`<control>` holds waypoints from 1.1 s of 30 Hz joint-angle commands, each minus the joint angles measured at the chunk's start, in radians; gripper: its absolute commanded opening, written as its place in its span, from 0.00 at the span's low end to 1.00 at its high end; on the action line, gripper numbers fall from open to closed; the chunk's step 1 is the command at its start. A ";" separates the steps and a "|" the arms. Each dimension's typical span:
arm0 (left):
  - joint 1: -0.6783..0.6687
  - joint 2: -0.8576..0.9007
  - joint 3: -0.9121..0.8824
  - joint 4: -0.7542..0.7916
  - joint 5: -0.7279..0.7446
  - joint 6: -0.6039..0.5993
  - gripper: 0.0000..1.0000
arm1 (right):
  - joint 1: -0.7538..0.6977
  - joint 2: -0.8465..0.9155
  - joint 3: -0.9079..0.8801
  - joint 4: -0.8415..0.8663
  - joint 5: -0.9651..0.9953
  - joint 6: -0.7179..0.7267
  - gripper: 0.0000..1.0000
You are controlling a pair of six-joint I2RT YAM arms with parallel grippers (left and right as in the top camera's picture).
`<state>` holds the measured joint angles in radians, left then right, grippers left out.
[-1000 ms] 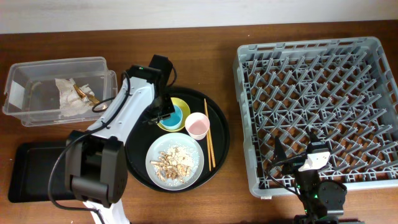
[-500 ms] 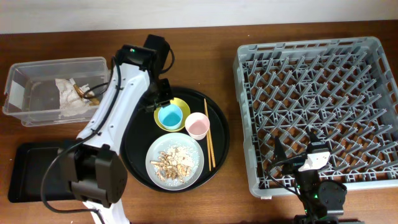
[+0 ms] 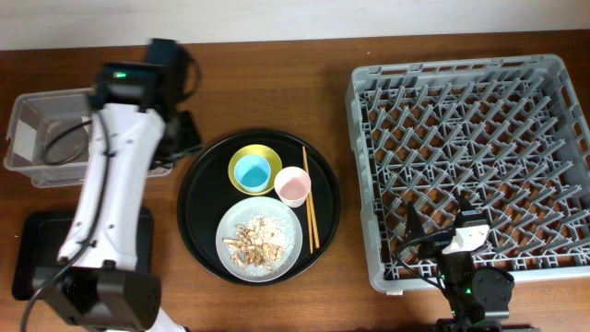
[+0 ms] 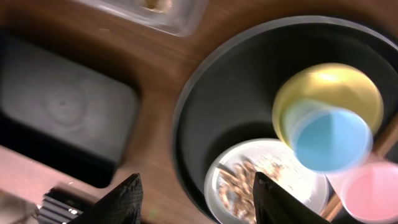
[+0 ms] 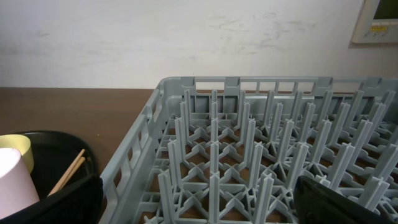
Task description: Sort waste into correct bins and load items into the dishwasher rack
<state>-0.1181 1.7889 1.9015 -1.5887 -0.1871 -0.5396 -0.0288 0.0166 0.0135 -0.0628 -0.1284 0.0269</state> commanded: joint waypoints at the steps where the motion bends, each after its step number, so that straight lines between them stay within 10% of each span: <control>1: 0.114 -0.011 0.013 -0.011 -0.029 0.002 0.75 | -0.006 -0.004 -0.008 -0.001 0.006 0.008 0.98; 2: 0.153 -0.011 0.013 -0.011 -0.026 0.002 0.99 | -0.006 -0.004 -0.008 -0.001 0.005 0.008 0.98; 18: 0.429 -0.011 0.012 -0.040 0.105 -0.055 0.99 | -0.005 -0.004 -0.008 0.017 -0.022 0.034 0.98; 23: 0.429 -0.011 0.012 -0.040 0.104 -0.055 0.99 | -0.005 -0.004 -0.008 0.133 -0.462 0.491 0.98; 33: 0.429 -0.011 0.012 -0.040 0.105 -0.055 0.99 | -0.005 -0.004 -0.005 0.806 -0.455 1.027 0.98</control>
<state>0.3073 1.7878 1.9034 -1.6272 -0.0853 -0.5846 -0.0296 0.0185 0.0101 0.6197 -0.5842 0.8871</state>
